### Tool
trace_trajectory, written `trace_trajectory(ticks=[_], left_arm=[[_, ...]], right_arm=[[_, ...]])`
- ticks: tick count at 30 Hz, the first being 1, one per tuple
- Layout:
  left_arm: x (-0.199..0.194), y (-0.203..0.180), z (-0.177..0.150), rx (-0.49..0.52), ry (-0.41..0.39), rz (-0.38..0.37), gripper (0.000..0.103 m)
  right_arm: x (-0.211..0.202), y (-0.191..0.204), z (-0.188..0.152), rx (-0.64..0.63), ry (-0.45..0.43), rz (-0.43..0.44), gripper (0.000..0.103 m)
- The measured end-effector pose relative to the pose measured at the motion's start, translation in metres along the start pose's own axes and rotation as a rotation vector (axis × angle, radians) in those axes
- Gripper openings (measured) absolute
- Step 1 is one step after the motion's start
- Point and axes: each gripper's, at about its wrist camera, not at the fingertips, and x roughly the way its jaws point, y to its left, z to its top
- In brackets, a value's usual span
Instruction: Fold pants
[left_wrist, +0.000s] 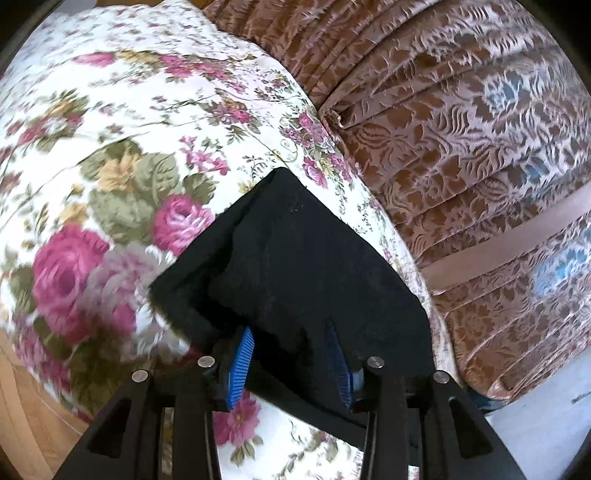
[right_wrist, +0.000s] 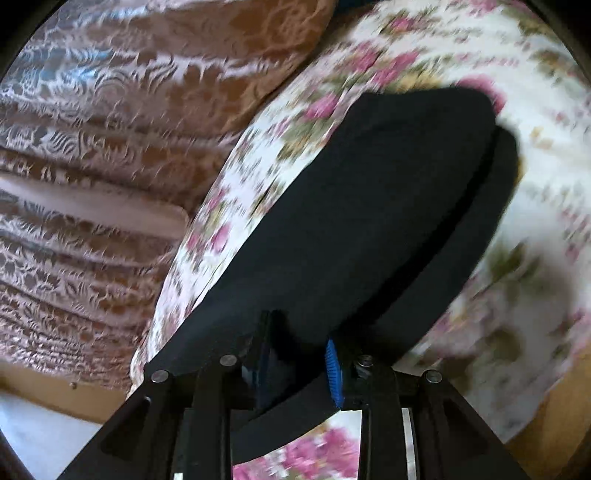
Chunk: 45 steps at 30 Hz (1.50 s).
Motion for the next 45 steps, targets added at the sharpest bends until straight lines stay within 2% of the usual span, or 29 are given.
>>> trace_trajectory(ticks=[2, 3, 6, 14, 19, 23, 25, 26, 29, 33, 35, 36, 37, 38, 40, 43, 45], left_arm=[[0.007, -0.002, 0.003, 0.031, 0.003, 0.036, 0.011], [0.008, -0.003, 0.005, 0.039, 0.005, 0.016, 0.006], [0.006, -0.003, 0.013, 0.032, -0.005, -0.014, 0.007], [0.003, -0.011, 0.016, 0.072, -0.007, -0.004, 0.006], [0.005, -0.011, 0.015, 0.068, -0.004, -0.009, 0.006], [-0.002, -0.015, 0.017, 0.074, -0.020, -0.028, 0.006], [-0.010, -0.017, 0.018, 0.077, -0.039, -0.049, 0.005], [-0.014, -0.019, 0.019, 0.081, -0.047, -0.058, 0.005], [-0.023, -0.023, 0.020, 0.118, -0.061, -0.038, 0.005], [-0.007, -0.005, 0.018, 0.107, -0.025, 0.054, 0.005], [0.007, 0.009, 0.014, 0.072, 0.011, 0.096, 0.005], [0.010, 0.012, 0.010, 0.078, 0.011, 0.116, 0.005], [0.010, 0.013, 0.007, 0.091, 0.007, 0.127, 0.005], [0.007, 0.014, 0.003, 0.095, -0.006, 0.129, 0.005], [0.002, 0.017, -0.001, 0.082, -0.018, 0.126, 0.005], [-0.008, 0.018, -0.003, 0.076, -0.038, 0.090, 0.006], [-0.001, 0.017, -0.001, 0.097, -0.010, 0.143, 0.011]], right_arm=[[0.008, 0.005, -0.011, 0.006, 0.033, 0.038, 0.029], [0.011, 0.007, -0.017, 0.017, 0.051, 0.063, 0.029], [0.025, 0.014, -0.036, 0.032, 0.116, 0.124, 0.030], [0.040, 0.033, -0.079, 0.029, 0.204, 0.153, 0.031], [0.043, 0.037, -0.096, 0.042, 0.207, 0.160, 0.030], [0.058, 0.047, -0.090, 0.022, 0.185, 0.151, 0.028], [0.063, 0.057, -0.085, -0.024, 0.157, 0.148, 0.012], [0.063, 0.066, -0.085, -0.066, 0.157, 0.127, 0.009], [0.048, 0.084, -0.085, -0.145, 0.140, 0.131, 0.007], [0.028, 0.086, -0.096, -0.230, 0.156, 0.085, 0.007], [0.034, 0.075, -0.101, -0.231, 0.175, 0.053, 0.008], [0.040, 0.068, -0.103, -0.207, 0.193, 0.058, 0.012], [0.044, 0.061, -0.104, -0.181, 0.203, 0.060, 0.012], [0.046, 0.058, -0.103, -0.166, 0.203, 0.064, 0.011], [0.045, 0.062, -0.105, -0.218, 0.200, 0.038, 0.010], [0.037, 0.072, -0.104, -0.258, 0.181, 0.020, 0.012], [0.035, 0.072, -0.102, -0.251, 0.189, 0.037, 0.014]])
